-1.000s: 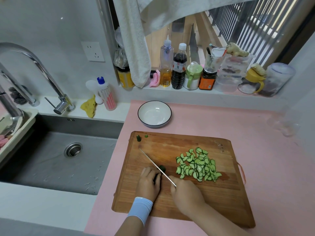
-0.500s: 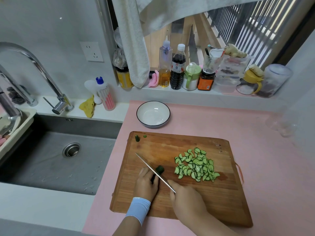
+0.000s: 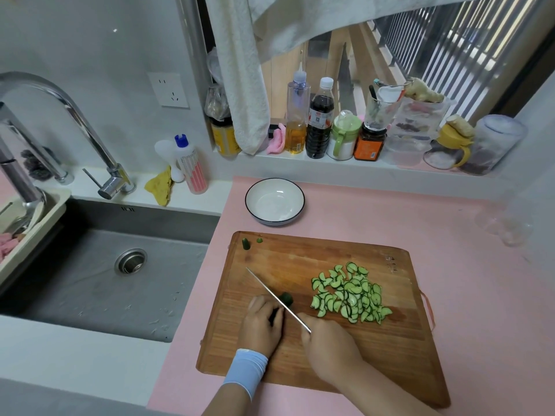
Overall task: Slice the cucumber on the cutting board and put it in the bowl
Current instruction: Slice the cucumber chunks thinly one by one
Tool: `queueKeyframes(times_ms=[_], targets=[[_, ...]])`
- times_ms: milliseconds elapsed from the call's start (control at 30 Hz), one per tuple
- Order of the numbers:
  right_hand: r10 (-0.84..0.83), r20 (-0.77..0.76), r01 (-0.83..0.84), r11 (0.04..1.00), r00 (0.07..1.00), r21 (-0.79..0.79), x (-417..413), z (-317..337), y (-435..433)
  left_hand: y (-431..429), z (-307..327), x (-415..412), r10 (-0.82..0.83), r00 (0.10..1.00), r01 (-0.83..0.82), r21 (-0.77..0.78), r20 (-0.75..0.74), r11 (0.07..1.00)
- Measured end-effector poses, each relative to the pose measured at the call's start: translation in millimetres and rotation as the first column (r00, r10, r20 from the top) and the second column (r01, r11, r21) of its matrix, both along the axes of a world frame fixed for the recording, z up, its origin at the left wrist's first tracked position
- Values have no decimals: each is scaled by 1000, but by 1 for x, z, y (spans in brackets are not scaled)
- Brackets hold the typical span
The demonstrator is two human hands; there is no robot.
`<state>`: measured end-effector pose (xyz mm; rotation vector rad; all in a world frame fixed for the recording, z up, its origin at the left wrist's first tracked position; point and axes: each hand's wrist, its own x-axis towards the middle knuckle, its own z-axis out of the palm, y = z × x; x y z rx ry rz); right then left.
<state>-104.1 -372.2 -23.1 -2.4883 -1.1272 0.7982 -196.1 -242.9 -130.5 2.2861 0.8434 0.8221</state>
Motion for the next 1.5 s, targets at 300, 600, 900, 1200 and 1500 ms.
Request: queueKeyframes(times_ms=[300, 600, 900, 1200, 1500], targets=[[-8, 24, 8, 1000, 1000, -7, -4, -1, -2, 0, -2, -1, 29, 1000, -29, -1, -10, 1000], [-26, 61, 26, 1000, 998, -5, -9, 1, -8, 1, -2, -2, 18, 1000, -18, 0, 1, 1000], [-13, 40, 13, 1000, 999, -12, -5, -1, -1, 0, 0, -1, 18, 1000, -18, -10, 12, 1000], [-2, 32, 1, 1000, 1000, 28, -1, 2, 1, 1, 0, -1, 16, 999, -15, -19, 29, 1000], [17, 71, -18, 1000, 997, 8, -9, 0, -7, 1, 2, -2, 2, 1000, -2, -21, -13, 1000]])
